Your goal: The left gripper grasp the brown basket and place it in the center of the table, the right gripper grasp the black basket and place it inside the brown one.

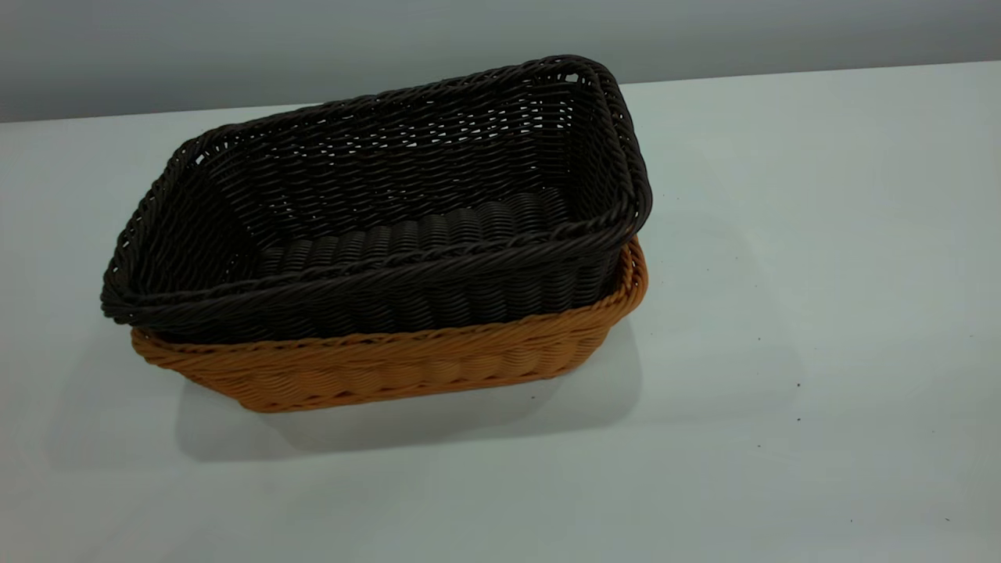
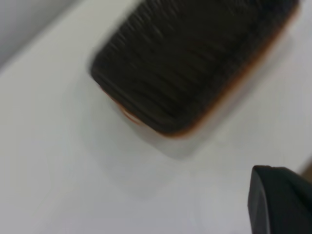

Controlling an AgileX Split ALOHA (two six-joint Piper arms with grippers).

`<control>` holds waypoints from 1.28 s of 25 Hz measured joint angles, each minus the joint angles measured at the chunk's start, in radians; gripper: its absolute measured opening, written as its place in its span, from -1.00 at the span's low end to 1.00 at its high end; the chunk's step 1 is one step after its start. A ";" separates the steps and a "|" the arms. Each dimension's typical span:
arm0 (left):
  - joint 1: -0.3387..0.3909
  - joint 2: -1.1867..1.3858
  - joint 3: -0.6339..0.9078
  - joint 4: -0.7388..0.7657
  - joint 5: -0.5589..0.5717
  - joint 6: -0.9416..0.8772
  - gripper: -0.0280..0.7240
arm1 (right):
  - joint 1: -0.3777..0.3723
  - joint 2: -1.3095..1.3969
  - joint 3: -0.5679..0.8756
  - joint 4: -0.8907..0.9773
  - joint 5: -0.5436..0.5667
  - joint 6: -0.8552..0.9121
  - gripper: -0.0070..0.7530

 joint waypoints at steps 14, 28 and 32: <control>0.011 -0.313 0.295 -0.222 -0.033 -0.131 -0.93 | 0.000 0.000 -0.002 -0.009 -0.026 0.021 -0.97; 0.127 -0.412 0.324 -0.267 -0.063 -0.092 -0.93 | 0.000 0.000 -0.002 -0.009 -0.024 0.021 -0.97; 0.183 -0.412 0.324 -0.258 -0.063 -0.118 -0.93 | 0.000 0.000 -0.001 -0.010 -0.024 0.036 -0.97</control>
